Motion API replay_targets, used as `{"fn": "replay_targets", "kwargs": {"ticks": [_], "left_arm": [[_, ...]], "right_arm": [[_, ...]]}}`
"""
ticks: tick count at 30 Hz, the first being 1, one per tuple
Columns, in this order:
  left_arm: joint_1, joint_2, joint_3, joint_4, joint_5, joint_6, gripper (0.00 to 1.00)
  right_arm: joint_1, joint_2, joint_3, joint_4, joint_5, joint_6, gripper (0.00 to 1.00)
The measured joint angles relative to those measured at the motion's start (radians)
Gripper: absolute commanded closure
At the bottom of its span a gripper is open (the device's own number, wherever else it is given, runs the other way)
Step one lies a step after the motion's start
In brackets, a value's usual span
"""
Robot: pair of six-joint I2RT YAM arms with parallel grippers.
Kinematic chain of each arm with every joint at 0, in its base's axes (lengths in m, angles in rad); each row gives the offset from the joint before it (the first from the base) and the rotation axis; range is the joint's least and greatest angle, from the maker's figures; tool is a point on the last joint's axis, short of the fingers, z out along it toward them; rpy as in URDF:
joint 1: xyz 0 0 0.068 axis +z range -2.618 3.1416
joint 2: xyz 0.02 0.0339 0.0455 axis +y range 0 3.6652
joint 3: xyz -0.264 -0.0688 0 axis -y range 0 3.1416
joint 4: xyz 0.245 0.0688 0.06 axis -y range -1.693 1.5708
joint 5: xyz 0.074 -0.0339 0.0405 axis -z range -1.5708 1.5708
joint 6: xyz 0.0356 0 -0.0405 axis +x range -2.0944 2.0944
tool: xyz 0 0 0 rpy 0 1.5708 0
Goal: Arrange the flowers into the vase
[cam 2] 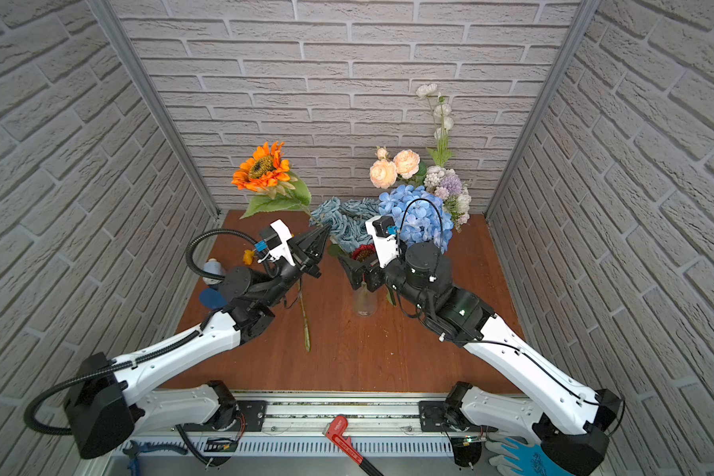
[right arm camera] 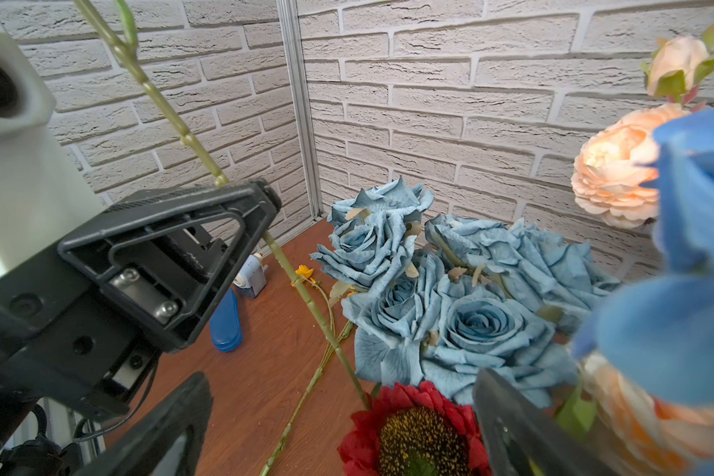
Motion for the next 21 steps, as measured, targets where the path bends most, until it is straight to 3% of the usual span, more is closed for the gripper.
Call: {"fn": "replay_targets", "kwargs": {"ticks": [8,21], "left_arm": [[-0.019,0.128,-0.046,0.121,-0.014,0.046,1.0],[-0.026,0.127,-0.08,0.006,-0.044,-0.046,1.0]], "right_arm": [[0.0,0.0,0.0,0.011,-0.011,0.0,0.0],[-0.002,0.0,-0.016,0.013,-0.008,-0.003,0.0]]}}
